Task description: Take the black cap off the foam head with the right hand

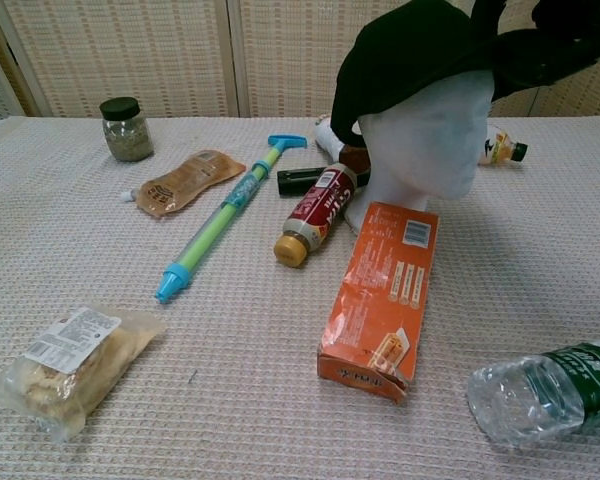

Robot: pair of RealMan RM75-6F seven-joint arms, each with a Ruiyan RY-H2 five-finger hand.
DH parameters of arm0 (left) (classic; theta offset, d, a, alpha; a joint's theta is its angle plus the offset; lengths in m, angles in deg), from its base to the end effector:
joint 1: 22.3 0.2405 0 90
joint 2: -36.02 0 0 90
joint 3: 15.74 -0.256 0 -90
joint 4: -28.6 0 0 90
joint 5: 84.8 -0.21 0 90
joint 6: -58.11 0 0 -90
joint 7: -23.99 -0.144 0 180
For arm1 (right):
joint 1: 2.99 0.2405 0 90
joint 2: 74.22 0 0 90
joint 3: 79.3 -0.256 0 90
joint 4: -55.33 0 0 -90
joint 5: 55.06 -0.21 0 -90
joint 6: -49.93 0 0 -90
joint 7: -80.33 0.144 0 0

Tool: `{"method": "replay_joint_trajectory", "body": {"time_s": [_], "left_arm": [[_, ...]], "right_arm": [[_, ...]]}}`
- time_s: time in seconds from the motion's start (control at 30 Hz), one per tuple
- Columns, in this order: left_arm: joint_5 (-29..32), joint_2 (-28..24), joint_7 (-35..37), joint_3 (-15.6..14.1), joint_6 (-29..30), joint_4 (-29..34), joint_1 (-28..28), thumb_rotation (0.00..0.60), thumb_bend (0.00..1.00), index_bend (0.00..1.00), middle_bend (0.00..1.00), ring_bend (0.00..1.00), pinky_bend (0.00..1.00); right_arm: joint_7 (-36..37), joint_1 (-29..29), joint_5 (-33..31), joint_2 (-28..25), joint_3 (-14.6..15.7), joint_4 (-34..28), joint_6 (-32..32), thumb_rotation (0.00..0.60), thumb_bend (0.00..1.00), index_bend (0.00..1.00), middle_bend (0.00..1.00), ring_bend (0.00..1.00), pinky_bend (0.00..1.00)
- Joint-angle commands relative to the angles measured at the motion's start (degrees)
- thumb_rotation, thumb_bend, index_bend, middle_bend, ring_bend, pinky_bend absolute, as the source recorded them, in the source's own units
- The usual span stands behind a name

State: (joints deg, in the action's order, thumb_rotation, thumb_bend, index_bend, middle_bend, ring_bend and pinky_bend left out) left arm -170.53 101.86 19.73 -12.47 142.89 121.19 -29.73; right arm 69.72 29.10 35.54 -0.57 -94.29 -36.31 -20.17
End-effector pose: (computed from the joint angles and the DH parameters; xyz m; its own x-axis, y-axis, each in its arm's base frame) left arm -0.2992 0.1959 0.1495 0.4307 -0.0168 0.9023 0.9011 -0.0479 -0.4310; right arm -0.1472 -0.3257 0.1037 0.4086 0.1606 0.8985 -0.7468 -0.5072 0.4302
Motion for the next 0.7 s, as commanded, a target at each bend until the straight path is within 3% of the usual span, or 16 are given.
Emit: {"method": "replay_joint_trajectory", "body": {"time_s": [0.03,0.27,0.7], "left_arm": [[-0.04,0.01,0.03,-0.02,-0.03,-0.01,-0.02,0.600,0.03,0.17,0.19,0.15,0.16],[-0.02,0.02,0.02,-0.04,-0.43,0.17,-0.22,0.600,0.03,0.17,0.19,0.15,0.16],[0.03,-0.09,-0.15,-0.16,-1.41,0.76,-0.73,0.600,0.03,0.17,0.18,0.15,0.16]], "right_arm": [[1.46,0.63,-0.11,1.64,-0.46,1.91,-1.59,0.600,0.59,0.67,0.59,0.94,1.00],[3.62,1.63,-2.09,4.11,-2.51,5.04,-4.30,0.600,0.66,0.77,0.66,0.97,1.00],[0.07,6.66,-8.09,5.57,-7.95,11.00,-2.90,0.600,0.70,0.80,0.69,0.99,1.00]]}}
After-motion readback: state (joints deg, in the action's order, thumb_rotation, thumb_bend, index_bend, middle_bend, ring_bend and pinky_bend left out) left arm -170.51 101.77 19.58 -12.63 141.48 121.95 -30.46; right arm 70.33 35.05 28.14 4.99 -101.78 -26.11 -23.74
